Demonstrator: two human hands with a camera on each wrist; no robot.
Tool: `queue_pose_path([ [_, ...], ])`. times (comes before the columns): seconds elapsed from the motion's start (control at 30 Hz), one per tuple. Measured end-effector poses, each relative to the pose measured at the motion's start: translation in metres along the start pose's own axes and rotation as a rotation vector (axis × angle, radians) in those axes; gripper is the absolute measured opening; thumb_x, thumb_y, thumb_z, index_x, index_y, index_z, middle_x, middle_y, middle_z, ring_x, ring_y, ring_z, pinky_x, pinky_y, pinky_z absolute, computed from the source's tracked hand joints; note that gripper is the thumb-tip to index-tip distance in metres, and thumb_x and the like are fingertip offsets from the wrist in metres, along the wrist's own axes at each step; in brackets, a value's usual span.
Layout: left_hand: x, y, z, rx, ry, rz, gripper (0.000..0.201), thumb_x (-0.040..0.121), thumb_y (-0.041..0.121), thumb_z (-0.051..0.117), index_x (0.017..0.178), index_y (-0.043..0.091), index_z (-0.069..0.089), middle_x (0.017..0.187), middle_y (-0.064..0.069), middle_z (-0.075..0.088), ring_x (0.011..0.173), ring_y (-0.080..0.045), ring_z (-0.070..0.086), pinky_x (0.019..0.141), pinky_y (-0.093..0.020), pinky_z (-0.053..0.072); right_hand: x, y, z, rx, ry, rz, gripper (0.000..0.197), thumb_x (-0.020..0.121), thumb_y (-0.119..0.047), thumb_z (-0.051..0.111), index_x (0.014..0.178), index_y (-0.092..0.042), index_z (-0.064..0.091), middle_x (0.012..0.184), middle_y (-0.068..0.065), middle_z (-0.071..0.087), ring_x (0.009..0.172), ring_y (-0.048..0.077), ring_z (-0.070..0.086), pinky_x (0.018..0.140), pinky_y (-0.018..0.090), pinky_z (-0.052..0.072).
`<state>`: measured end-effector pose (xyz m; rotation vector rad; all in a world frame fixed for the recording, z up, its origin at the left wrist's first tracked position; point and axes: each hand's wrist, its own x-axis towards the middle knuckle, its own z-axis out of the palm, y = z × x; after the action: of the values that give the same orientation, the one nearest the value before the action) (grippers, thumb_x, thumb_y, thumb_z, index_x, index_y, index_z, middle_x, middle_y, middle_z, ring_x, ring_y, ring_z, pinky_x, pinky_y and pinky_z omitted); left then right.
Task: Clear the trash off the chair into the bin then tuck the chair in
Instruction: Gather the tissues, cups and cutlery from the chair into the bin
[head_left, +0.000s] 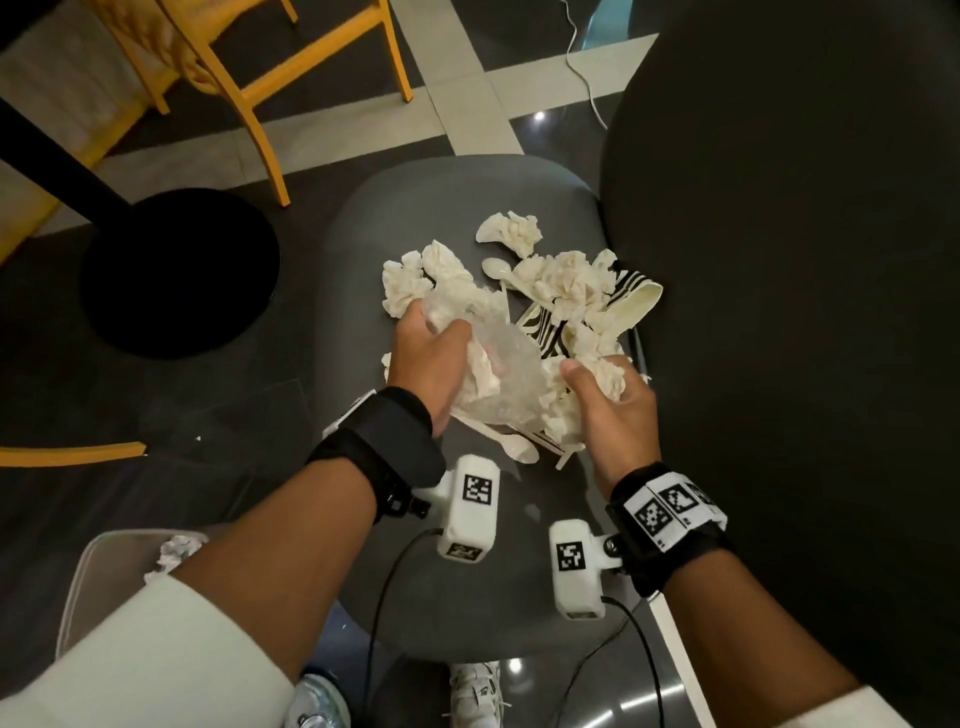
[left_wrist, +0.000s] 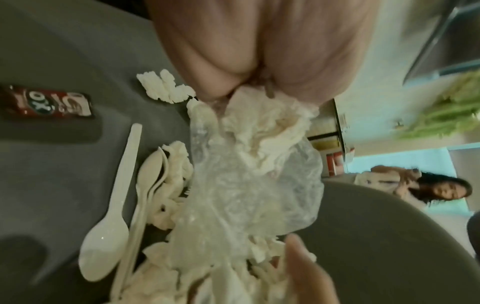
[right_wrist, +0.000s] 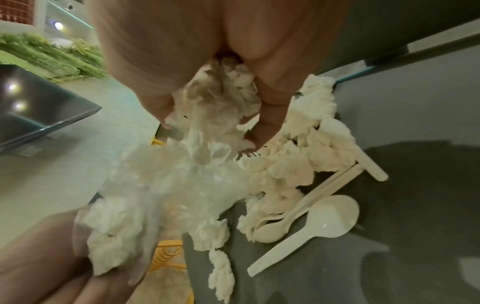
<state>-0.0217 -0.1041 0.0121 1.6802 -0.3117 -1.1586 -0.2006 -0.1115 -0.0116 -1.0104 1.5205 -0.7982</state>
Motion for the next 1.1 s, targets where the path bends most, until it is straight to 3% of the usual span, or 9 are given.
queue_pose_path([
  [0.1, 0.001, 0.004, -0.005, -0.129, 0.031, -0.059, 0.031, 0.088, 0.007, 0.050, 0.114, 0.015, 0.064, 0.105, -0.009, 0.073, 0.097, -0.030, 0.071, 0.082, -0.054, 0.059, 0.000, -0.008, 0.011, -0.054, 0.019, -0.063, 0.014, 0.080, -0.036, 0.074, 0.089, -0.028, 0.067, 0.094, -0.002, 0.076, 0.093, 0.021, 0.073, 0.086, 0.054, 0.060],
  [0.2, 0.004, 0.003, -0.021, -0.337, 0.027, -0.164, 0.030, 0.087, 0.016, 0.054, 0.114, 0.011, 0.066, 0.097, -0.013, 0.071, 0.080, -0.030, 0.071, 0.069, -0.046, 0.060, -0.004, -0.014, 0.025, -0.073, -0.011, -0.114, 0.007, 0.085, -0.021, 0.072, 0.089, -0.024, 0.067, 0.084, -0.005, 0.071, 0.082, 0.013, 0.069, 0.085, 0.048, 0.060],
  [0.33, 0.004, -0.006, -0.051, -0.381, -0.172, -0.225, 0.048, 0.078, 0.032, 0.075, 0.120, 0.010, 0.065, 0.111, -0.015, 0.073, 0.099, -0.032, 0.071, 0.084, -0.048, 0.058, -0.015, -0.016, 0.043, -0.105, -0.100, -0.101, 0.007, 0.085, -0.015, 0.072, 0.087, -0.021, 0.068, 0.072, -0.002, 0.068, 0.068, 0.018, 0.065, 0.069, 0.047, 0.059],
  [0.43, 0.004, -0.018, -0.071, -0.216, -0.017, -0.146, 0.021, 0.077, -0.001, 0.072, 0.097, 0.004, 0.068, 0.095, -0.016, 0.073, 0.091, -0.033, 0.071, 0.072, -0.038, 0.059, -0.022, -0.015, 0.062, -0.170, -0.154, -0.118, 0.012, 0.079, -0.024, 0.073, 0.079, -0.034, 0.067, 0.074, -0.004, 0.071, 0.076, 0.027, 0.071, 0.075, 0.056, 0.061],
  [0.5, 0.006, -0.023, -0.086, -0.212, 0.078, -0.140, 0.016, 0.079, -0.007, 0.066, 0.081, 0.010, 0.068, 0.080, -0.012, 0.068, 0.078, -0.028, 0.068, 0.062, -0.031, 0.056, -0.027, -0.014, 0.082, -0.223, -0.179, -0.142, 0.012, 0.078, -0.024, 0.074, 0.079, -0.034, 0.067, 0.076, -0.005, 0.073, 0.079, 0.023, 0.071, 0.080, 0.054, 0.060],
  [0.63, 0.009, -0.032, -0.123, -0.082, 0.196, -0.064, 0.009, 0.077, 0.010, 0.058, 0.073, 0.016, 0.064, 0.075, -0.005, 0.065, 0.073, -0.030, 0.065, 0.068, -0.034, 0.051, -0.049, -0.006, 0.136, -0.364, -0.278, -0.221, 0.014, 0.077, -0.031, 0.071, 0.089, -0.024, 0.068, 0.081, -0.005, 0.074, 0.082, 0.017, 0.070, 0.083, 0.040, 0.058],
  [0.8, -0.005, -0.062, -0.208, 0.241, 0.338, -0.009, 0.026, 0.082, 0.023, 0.056, 0.103, 0.012, 0.067, 0.101, -0.007, 0.071, 0.095, -0.026, 0.065, 0.087, -0.033, 0.052, -0.102, 0.021, 0.218, -0.608, -0.512, -0.193, 0.012, 0.079, -0.029, 0.070, 0.087, -0.022, 0.066, 0.080, -0.004, 0.071, 0.080, 0.020, 0.068, 0.075, 0.032, 0.054],
  [1.0, -0.026, -0.119, -0.343, 0.207, 0.420, -0.161, 0.018, 0.073, 0.030, 0.058, 0.071, 0.013, 0.063, 0.074, -0.007, 0.070, 0.077, -0.029, 0.068, 0.075, -0.046, 0.057, -0.175, 0.054, 0.327, -0.747, -0.748, -0.164, 0.021, 0.084, -0.028, 0.068, 0.102, -0.018, 0.070, 0.095, 0.000, 0.073, 0.092, 0.020, 0.067, 0.085, 0.031, 0.054],
  [1.1, -0.037, -0.143, -0.404, 0.164, 0.522, -0.252, 0.013, 0.080, 0.028, 0.062, 0.074, 0.017, 0.063, 0.074, 0.000, 0.067, 0.081, -0.026, 0.068, 0.076, -0.037, 0.055, -0.208, 0.085, 0.380, -0.738, -0.799, -0.175, 0.016, 0.085, -0.024, 0.070, 0.099, -0.016, 0.069, 0.093, -0.001, 0.070, 0.093, 0.021, 0.068, 0.090, 0.037, 0.056],
])
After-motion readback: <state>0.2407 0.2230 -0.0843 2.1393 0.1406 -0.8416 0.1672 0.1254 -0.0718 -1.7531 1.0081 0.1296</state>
